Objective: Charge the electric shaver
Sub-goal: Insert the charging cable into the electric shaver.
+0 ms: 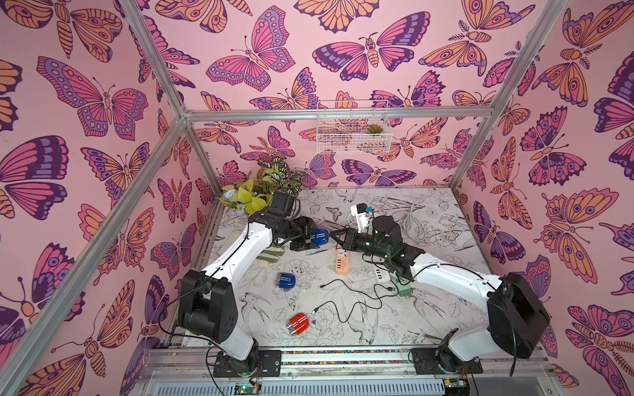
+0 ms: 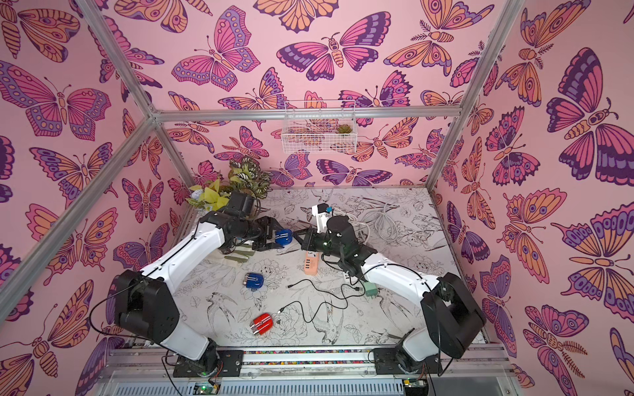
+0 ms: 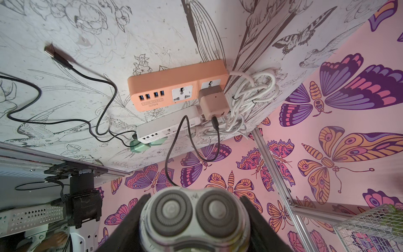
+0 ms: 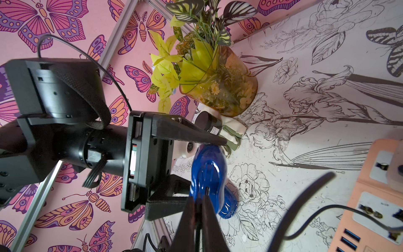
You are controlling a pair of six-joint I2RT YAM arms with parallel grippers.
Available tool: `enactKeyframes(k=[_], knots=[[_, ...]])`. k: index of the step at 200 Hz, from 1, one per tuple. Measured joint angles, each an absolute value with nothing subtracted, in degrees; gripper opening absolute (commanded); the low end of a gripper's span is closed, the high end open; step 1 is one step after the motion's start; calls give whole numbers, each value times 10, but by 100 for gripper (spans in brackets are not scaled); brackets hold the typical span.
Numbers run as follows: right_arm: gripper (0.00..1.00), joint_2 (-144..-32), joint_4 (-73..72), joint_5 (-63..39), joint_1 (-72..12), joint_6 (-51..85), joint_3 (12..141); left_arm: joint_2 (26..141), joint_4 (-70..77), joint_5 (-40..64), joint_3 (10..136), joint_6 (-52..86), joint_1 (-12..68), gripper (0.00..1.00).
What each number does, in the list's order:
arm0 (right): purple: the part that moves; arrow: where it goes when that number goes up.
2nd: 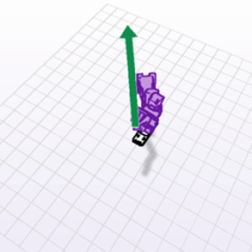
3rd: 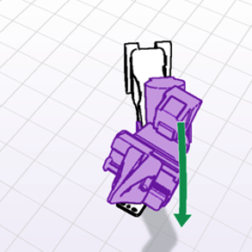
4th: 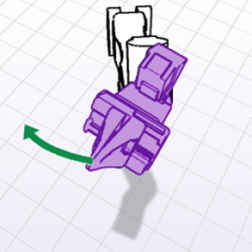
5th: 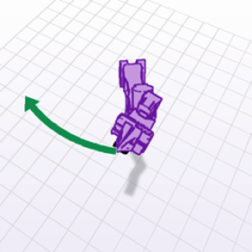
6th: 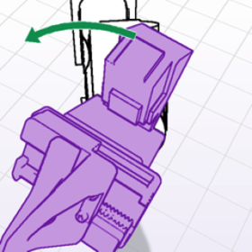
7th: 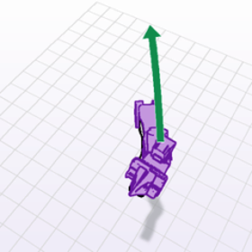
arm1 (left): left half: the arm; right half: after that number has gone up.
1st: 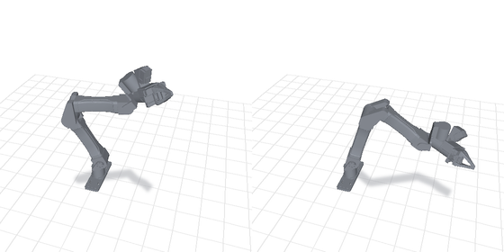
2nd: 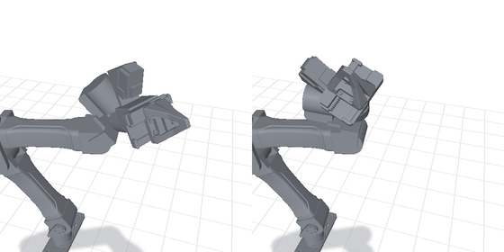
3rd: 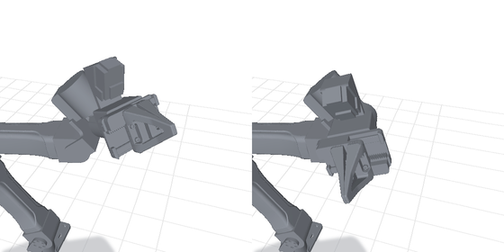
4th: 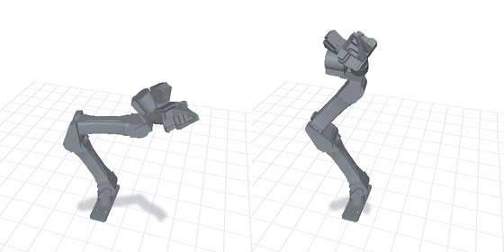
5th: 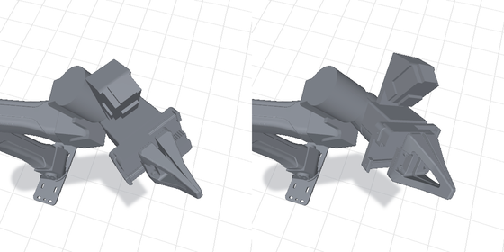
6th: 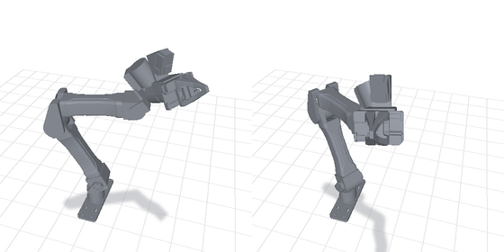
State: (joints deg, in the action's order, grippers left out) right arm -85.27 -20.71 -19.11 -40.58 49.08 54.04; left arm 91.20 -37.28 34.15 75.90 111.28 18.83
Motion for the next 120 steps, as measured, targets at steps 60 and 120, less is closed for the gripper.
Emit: enactKeyframes(k=[60, 120], knots=[[0, -868, -213, -193, -405, 495, 540, 912, -373, 337, 759, 1113, 188, 0], [0, -875, -216, -194, -404, 498, 546, 912, -373, 332, 759, 1113, 188, 0]])
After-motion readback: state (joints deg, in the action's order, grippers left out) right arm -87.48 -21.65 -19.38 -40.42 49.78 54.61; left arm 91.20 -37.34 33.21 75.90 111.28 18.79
